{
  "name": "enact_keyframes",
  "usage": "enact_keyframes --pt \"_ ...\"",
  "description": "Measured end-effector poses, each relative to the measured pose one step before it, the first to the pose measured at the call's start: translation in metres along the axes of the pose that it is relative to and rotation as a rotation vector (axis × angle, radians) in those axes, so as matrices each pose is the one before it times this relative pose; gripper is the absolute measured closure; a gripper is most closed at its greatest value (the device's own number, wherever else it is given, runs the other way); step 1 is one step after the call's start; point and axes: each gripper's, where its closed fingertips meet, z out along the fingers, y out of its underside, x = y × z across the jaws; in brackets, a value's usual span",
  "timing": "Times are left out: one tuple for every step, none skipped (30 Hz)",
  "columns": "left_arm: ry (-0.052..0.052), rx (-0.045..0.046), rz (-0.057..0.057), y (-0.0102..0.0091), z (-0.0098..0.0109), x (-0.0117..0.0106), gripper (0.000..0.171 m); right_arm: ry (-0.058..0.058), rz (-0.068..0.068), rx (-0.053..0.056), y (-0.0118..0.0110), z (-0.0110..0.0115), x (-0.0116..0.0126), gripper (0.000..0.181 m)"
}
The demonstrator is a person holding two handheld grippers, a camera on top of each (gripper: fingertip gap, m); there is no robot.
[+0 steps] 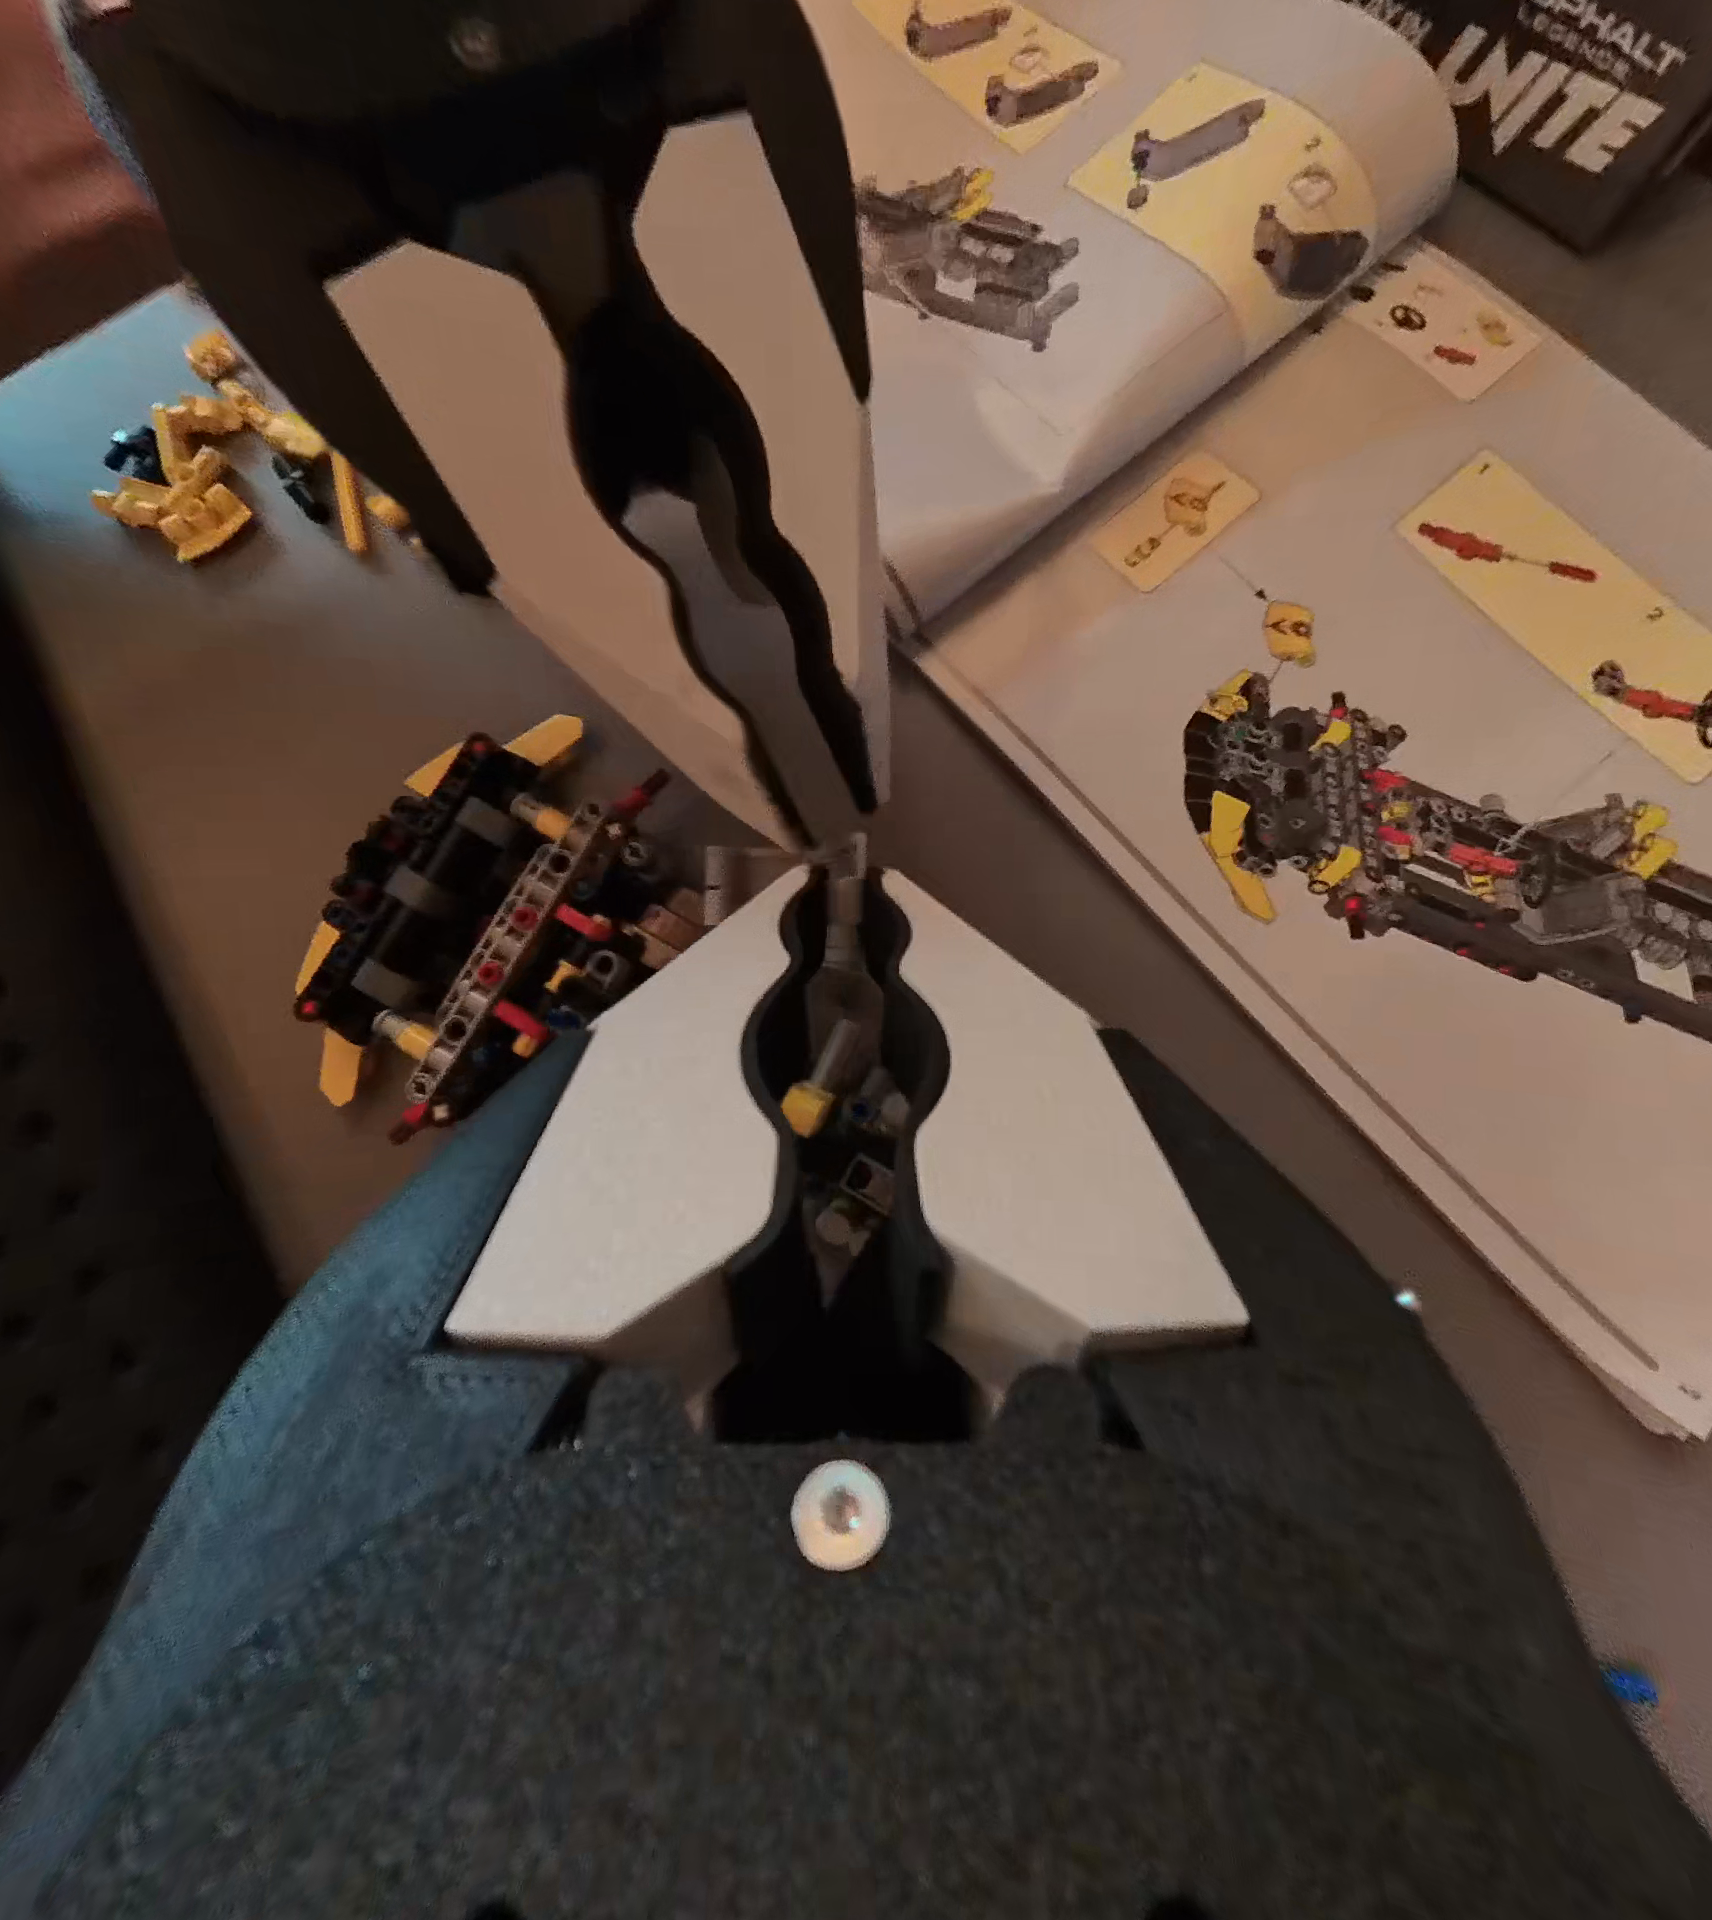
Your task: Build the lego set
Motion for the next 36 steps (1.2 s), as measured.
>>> enact_keyframes --pt "0.0084 -0.00108 0.0045 0.00117 -0.00057 0.00054 0.160 0.0147 -0.0035 -0.0129 0.00226 0.00037 0.00269 0.175" --pt "0.0125 0.00460 -0.0040 0.00059 0.00017 0.00145 0.159 0.0211 -0.0089 -0.0118 0.00207 0.00058 0.00284 0.175" --pt "0.0093 -0.00493 -0.0073 0.00213 0.00192 0.00064 0.159 0.0180 -0.0037 -0.0149 0.00225 0.00070 0.00200 0.175" --pt "-0.0049 -0.01523 -0.0006 0.00337 0.00336 -0.00145 0.158 0.0044 0.0026 -0.0118 0.00152 0.00077 -0.00035 0.175" --pt "-0.0031 -0.01824 0.0086 0.00395 0.00412 -0.00082 0.158 -0.0042 0.0085 0.0004 -0.00050 0.00044 -0.00196 0.175" --pt "0.0080 -0.01675 0.0143 0.00340 0.00437 0.00131 0.159 -0.0091 0.0084 0.0057 -0.00142 -0.00032 -0.00284 0.175" --pt "0.0090 -0.00910 0.0122 0.00172 0.00406 0.00166 0.158 -0.0141 0.0057 0.0077 -0.00154 -0.00054 -0.00366 0.175" --pt "0.0223 0.00674 0.0067 -0.00108 0.00274 0.00385 0.163 -0.0027 0.0087 0.0021 -0.00027 0.00005 -0.00154 0.175" --pt "0.0169 0.00474 0.0016 -0.00069 0.00165 0.00265 0.165 -0.0002 0.0108 -0.0019 0.00082 0.00038 -0.00032 0.175" --pt "0.0161 -0.00120 0.0080 0.00096 0.00111 0.00151 0.165 -0.0110 0.0108 -0.0053 0.00188 0.00002 -0.00088 0.175" --pt "0.0203 0.00466 0.0059 0.00043 0.00032 0.00198 0.167 -0.0256 0.0100 0.0001 0.00149 -0.00035 -0.00224 0.175" --pt "0.0213 0.00500 0.0061 0.00034 -0.00006 0.00189 0.169 -0.0258 0.0153 0.0047 0.00092 -0.00059 -0.00183 0.175" --pt "0.0267 0.00229 0.0099 0.00028 -0.00042 0.00268 0.171 -0.0265 0.0106 -0.0012 0.00115 -0.00106 -0.00134 0.172" --pt "0.0082 -0.00997 0.0128 0.00107 -0.00108 -0.00068 0.171 -0.0445 0.0022 -0.0063 0.00116 -0.00251 -0.00363 0.169" --pt "-0.0004 -0.02347 0.0143 0.00243 -0.00130 -0.00245 0.171 -0.0557 0.0107 0.0068 -0.00140 -0.00435 -0.00500 0.164" --pt "0.0029 -0.01831 0.0084 0.00138 -0.00138 -0.00174 0.171 -0.0411 0.0148 0.0281 -0.00377 -0.00618 -0.00264 0.160" --pt "0.0037 -0.00889 0.0026 -0.00011 -0.00151 -0.00103 0.171 -0.0234 0.0116 0.0384 -0.00461 -0.00704 0.00011 0.160" --pt "0.0018 0.00221 0.0011 -0.00131 -0.00140 -0.00022 0.171 -0.0117 0.0071 0.0396 -0.00455 -0.00674 0.00179 0.162" --pt "0.0033 0.00715 0.0020 -0.00139 -0.00115 0.00103 0.171 -0.0058 0.0017 0.0319 -0.00341 -0.00535 0.00223 0.163" --pt "0.0044 -0.00085 0.0005 0.00059 -0.00135 0.00215 0.171 0.0051 -0.0020 0.0237 -0.00240 -0.00379 0.00355 0.165" --pt "0.0085 -0.02003 -0.0034 0.00359 -0.00250 0.00367 0.171 0.0161 0.0037 0.0224 -0.00238 -0.00204 0.00516 0.166" --pt "-0.0017 -0.03482 -0.0022 0.00527 -0.00582 0.00323 0.171 0.0171 0.0063 0.0238 -0.00304 -0.00103 0.00538 0.168" --pt "-0.0061 -0.03033 0.0015 0.00473 -0.00951 0.00359 0.171 0.0220 0.0064 0.0262 -0.00361 -0.00027 0.00580 0.168" --pt "-0.0050 -0.02006 -0.0048 0.00362 -0.01209 0.00424 0.171 0.0261 0.0044 0.0262 -0.00354 0.00000 0.00591 0.168" --pt "-0.0033 -0.02109 -0.0204 0.00420 -0.01303 0.00444 0.171 0.0192 -0.0025 0.0245 -0.00339 0.00023 0.00414 0.167" --pt "-0.0113 -0.02764 -0.0358 0.00581 -0.01212 0.00351 0.171 0.0059 -0.0081 0.0258 -0.00338 0.00035 0.00150 0.168" --pt "-0.0268 -0.03491 -0.0476 0.00712 -0.00983 0.00182 0.171 -0.0001 -0.0081 0.0230 -0.00272 0.00056 0.00054 0.169" --pt "-0.0599 -0.03262 -0.0513 0.00676 -0.00695 -0.00210 0.171 -0.0001 -0.0081 0.0164 -0.00178 0.00060 0.00063 0.170" --pt "-0.0842 -0.01350 -0.0573 0.00484 -0.00476 -0.00460 0.171 0.0100 -0.0066 0.0131 -0.00153 0.00044 0.00205 0.170" --pt "-0.0555 -0.00260 -0.0589 0.00467 -0.00336 0.00109 0.171 0.0109 -0.0024 0.0123 -0.00136 0.00002 0.00198 0.170" --pt "-0.0373 0.02509 -0.0493 0.00321 -0.00290 0.00466 0.171 0.0018 0.0009 0.0100 -0.00133 -0.00012 0.00022 0.170" --pt "-0.0270 0.05686 -0.0439 0.00097 -0.00250 0.00549 0.171 -0.0073 0.0025 0.0065 -0.00086 0.00034 -0.00155 0.169" --pt "-0.0082 0.06336 -0.0392 0.00129 -0.00164 0.00590 0.171 -0.0072 0.0017 0.0016 -0.00019 0.00085 -0.00203 0.169" --pt "0.0012 0.06627 -0.0347 0.00170 -0.00044 0.00452 0.171 0.0008 -0.0039 0.0004 -0.00018 0.00117 -0.00137 0.169" --pt "0.0081 0.07734 -0.0327 0.00005 0.00004 0.00286 0.171 0.0045 -0.0085 0.0023 -0.00027 0.00164 -0.00092 0.169" --pt "0.0323 0.08317 -0.0315 -0.00160 0.00055 0.00458 0.171 -0.0004 -0.0063 -0.0008 0.00037 0.00187 -0.00168 0.170"
